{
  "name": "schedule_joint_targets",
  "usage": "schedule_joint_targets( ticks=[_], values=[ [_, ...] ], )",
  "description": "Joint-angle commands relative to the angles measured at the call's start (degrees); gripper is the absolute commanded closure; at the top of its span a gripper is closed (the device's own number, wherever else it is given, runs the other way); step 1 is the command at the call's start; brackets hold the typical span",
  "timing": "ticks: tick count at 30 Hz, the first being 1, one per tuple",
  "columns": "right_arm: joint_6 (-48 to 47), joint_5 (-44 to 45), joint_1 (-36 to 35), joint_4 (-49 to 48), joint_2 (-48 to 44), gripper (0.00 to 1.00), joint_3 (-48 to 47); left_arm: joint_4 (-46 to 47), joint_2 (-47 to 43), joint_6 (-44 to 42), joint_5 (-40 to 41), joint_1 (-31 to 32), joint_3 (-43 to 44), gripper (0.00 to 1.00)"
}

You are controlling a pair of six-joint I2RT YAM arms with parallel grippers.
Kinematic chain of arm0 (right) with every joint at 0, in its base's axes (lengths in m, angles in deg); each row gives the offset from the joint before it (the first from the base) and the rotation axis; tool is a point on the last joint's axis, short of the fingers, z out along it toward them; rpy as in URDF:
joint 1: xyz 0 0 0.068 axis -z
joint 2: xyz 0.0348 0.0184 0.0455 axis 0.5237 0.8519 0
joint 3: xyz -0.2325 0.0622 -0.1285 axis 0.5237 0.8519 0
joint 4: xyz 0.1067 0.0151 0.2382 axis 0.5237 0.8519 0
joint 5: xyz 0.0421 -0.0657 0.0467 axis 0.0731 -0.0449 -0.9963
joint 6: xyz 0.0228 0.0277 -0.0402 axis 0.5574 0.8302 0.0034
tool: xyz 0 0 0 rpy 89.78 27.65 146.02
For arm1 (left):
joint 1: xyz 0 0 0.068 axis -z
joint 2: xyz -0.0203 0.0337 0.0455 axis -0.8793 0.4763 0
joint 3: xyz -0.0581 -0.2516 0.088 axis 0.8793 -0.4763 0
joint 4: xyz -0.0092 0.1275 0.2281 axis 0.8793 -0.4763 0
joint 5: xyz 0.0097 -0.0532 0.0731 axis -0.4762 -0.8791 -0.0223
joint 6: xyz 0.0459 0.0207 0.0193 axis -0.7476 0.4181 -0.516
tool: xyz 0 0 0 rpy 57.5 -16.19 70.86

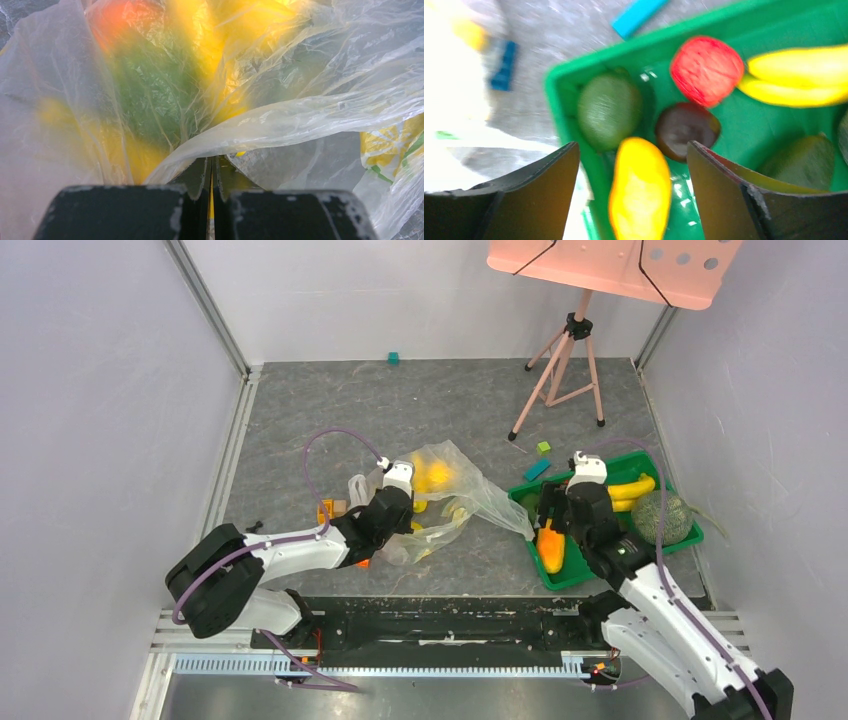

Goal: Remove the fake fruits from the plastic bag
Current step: Place the fake fruit in the bin, then adjust the plastic bag at the center of the board.

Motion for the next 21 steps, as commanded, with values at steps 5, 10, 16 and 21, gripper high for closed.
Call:
schedule_joint_targets(
  ticks=[5,10,16,21],
  values=[
    [-4.0,-18.9,-2.8,-12.9,-3.0,0.27,-7.4,0.8,0.0,-0.6,1.4,0.0,1.0,0.98],
    [-3.5,-11.6,-19.3,-18.2,2.8,0.28,-10.3,1.0,0.2,-0.6,1.0,0.1,1.2,0.98],
    [-1.1,-9.5,-30.2,-26.6,14.1,0.39,-11.5,1.1,-0.1,-0.6,0.6,0.0,1.0,0.98],
    [2.3,-8.9,-31.2,-33.2,22.7,0.47,-11.6,2.6,-2.7,-0.7,-0.2,0.0,-0.4,0.98]
  ],
)
